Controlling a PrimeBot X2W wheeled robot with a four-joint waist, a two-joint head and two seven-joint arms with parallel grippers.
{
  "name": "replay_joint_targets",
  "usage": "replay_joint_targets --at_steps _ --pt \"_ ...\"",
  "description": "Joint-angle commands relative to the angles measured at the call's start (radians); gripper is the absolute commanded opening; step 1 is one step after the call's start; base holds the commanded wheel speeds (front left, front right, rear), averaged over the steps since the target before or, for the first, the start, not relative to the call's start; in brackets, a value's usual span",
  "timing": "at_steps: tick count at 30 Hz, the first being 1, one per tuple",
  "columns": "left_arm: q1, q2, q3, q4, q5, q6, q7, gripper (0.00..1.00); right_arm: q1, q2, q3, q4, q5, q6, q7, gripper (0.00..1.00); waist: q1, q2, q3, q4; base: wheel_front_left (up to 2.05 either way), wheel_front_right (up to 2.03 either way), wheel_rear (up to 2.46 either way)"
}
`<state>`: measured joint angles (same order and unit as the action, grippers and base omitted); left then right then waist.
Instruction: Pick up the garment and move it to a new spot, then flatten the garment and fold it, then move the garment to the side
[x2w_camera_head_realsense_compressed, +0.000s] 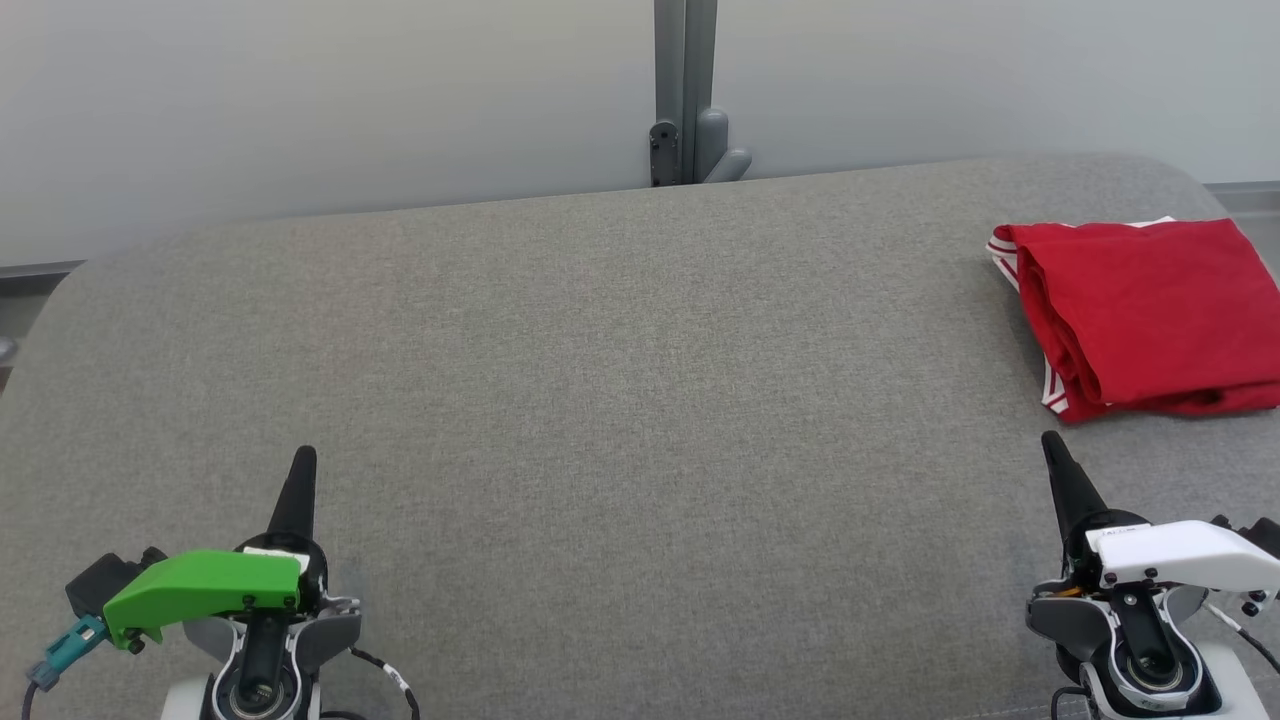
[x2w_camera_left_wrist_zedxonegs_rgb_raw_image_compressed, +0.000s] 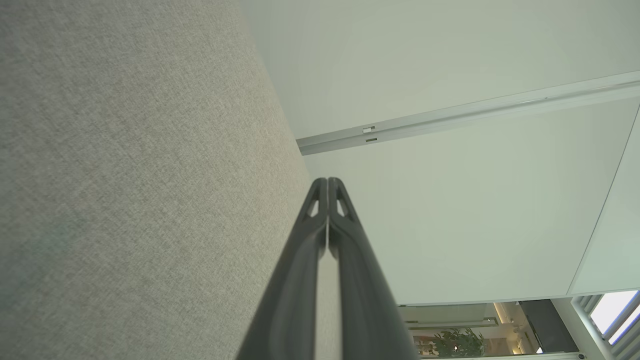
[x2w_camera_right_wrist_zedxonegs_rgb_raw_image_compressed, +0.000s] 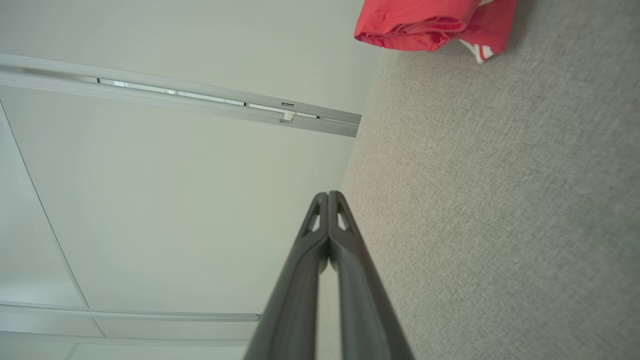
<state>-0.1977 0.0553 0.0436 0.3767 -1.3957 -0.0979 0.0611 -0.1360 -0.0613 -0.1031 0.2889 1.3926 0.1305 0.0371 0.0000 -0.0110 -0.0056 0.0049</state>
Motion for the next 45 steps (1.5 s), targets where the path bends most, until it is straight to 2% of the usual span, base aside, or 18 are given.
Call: replay_joint_targets --at_steps 1,32,45 --pt "-0.027 0.001 0.007 -0.001 -0.026 -0.009 0.008 0.00 -0.018 -0.005 -0.006 0.000 0.021 0.000 0.008 0.00 0.0000 0.0083 0.001 0.000 0.00 0.00 0.00" --pt "-0.073 -0.005 0.041 0.022 -0.213 -0.037 0.064 0.00 -0.041 -0.002 -0.049 0.023 0.221 0.000 0.060 0.00 0.0000 0.0110 0.011 -0.005 0.00 0.00 0.00" --pt "-0.071 -0.005 0.041 0.022 -0.210 -0.037 0.065 0.00 -0.042 0.000 -0.051 0.023 0.217 0.000 0.062 0.00 0.0000 0.0110 0.012 -0.005 0.00 0.00 0.00"
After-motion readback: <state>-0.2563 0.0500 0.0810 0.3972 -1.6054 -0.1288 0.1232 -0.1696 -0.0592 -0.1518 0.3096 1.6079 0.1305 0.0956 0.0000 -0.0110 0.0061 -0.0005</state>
